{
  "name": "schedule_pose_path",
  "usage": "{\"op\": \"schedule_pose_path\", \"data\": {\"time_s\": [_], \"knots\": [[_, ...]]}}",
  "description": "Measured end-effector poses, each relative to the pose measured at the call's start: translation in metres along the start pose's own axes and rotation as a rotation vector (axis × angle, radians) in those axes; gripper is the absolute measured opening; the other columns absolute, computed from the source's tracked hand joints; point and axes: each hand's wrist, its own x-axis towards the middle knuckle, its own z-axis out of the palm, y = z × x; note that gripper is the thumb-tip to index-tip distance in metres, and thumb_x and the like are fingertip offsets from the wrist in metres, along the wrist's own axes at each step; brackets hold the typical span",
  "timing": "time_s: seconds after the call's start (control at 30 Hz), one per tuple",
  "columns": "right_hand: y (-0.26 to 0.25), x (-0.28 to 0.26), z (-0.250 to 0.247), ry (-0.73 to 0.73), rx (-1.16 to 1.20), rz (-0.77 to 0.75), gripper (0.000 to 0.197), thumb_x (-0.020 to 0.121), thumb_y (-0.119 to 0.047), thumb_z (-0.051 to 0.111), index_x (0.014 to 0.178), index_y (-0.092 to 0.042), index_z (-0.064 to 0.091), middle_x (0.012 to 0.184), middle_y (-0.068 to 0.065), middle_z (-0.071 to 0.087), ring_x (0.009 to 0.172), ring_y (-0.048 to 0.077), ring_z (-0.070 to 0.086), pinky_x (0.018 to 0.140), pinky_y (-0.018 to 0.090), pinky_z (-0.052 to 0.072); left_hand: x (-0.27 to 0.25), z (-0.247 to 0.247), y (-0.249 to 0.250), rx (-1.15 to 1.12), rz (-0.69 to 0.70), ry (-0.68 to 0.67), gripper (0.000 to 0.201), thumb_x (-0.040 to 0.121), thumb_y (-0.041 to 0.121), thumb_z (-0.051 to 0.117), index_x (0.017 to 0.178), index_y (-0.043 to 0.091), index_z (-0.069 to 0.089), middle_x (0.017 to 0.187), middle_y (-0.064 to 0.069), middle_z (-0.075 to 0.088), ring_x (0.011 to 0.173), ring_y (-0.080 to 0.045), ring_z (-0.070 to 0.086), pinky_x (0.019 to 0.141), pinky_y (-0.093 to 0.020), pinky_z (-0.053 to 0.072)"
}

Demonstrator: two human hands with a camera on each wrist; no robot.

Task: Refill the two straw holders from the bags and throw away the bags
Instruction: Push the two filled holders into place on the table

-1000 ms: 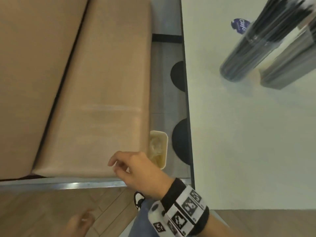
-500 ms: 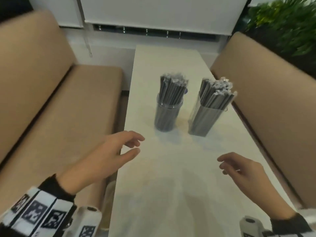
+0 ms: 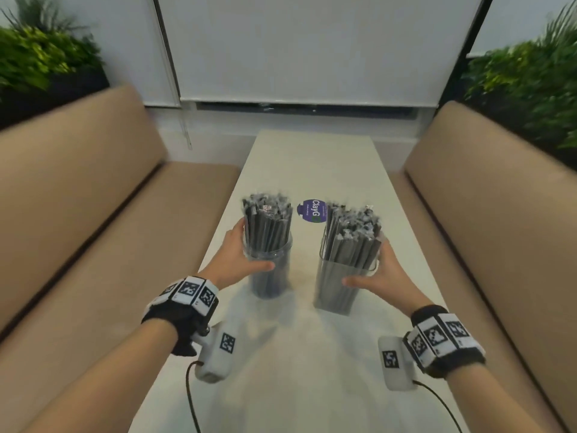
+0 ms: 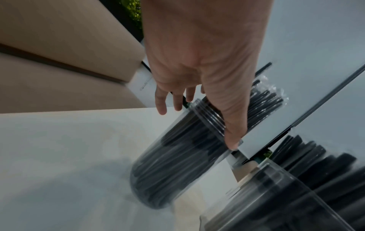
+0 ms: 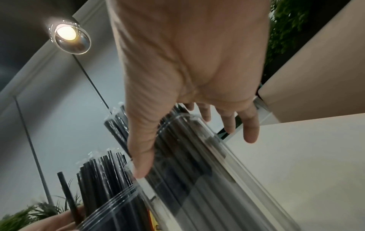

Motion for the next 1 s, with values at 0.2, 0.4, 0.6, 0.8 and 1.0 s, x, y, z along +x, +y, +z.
{"op": "schedule_pose_path", "data": {"time_s": [0.2,0.4,0.6,0.8,1.0], "knots": [[0.012,0.037,-0.001,-0.013,-0.014,-0.03,0.099,0.05,-0.038,0.092,0.133,-0.03,0.038,0.134,0.0,0.048,0.128,0.019,0.046,0.109,0.047,0.04,0.024,0.019,0.003,-0.017,0.076,0.038,0.067,0.062,0.023,0.09,0.12,0.022,0.056,0.111,0.011,0.066,0.099,0.007,0.062,0.084,-0.013,0.049],[0.015,0.093,-0.002,-0.036,-0.039,0.009,0.111,0.047,-0.037,0.094,0.139,-0.022,0.034,0.137,0.002,0.045,0.129,0.02,0.045,0.111,0.047,0.039,0.071,0.023,0.012,-0.043,0.042,0.025,0.066,0.061,0.022,0.09,0.119,0.022,0.059,0.112,0.008,0.069,0.102,-0.001,0.063,0.088,-0.021,0.049],[0.015,0.145,-0.001,-0.053,-0.04,0.051,0.136,0.036,-0.054,0.09,0.148,-0.016,0.023,0.148,0.004,0.037,0.138,0.023,0.038,0.114,0.049,0.034,0.117,0.027,0.018,-0.075,-0.01,0.019,0.061,0.065,0.017,0.089,0.113,0.028,0.053,0.107,0.008,0.065,0.098,-0.011,0.06,0.092,-0.028,0.043],[0.019,0.183,-0.006,-0.068,-0.082,0.053,0.124,0.054,-0.028,0.094,0.151,-0.013,0.018,0.152,0.007,0.032,0.141,0.024,0.033,0.116,0.048,0.03,0.145,0.025,0.016,-0.093,-0.032,-0.016,0.07,0.069,0.012,0.086,0.128,0.019,0.05,0.111,0.009,0.06,0.103,-0.012,0.056,0.093,-0.026,0.039],[0.023,0.201,-0.015,-0.138,-0.159,0.081,0.126,0.055,-0.027,0.093,0.152,-0.011,0.014,0.155,0.007,0.028,0.143,0.024,0.028,0.118,0.047,0.027,0.155,0.024,0.011,-0.092,-0.032,-0.026,0.072,0.069,0.015,0.086,0.131,0.021,0.049,0.116,0.009,0.06,0.107,-0.012,0.055,0.095,-0.028,0.038]]}}
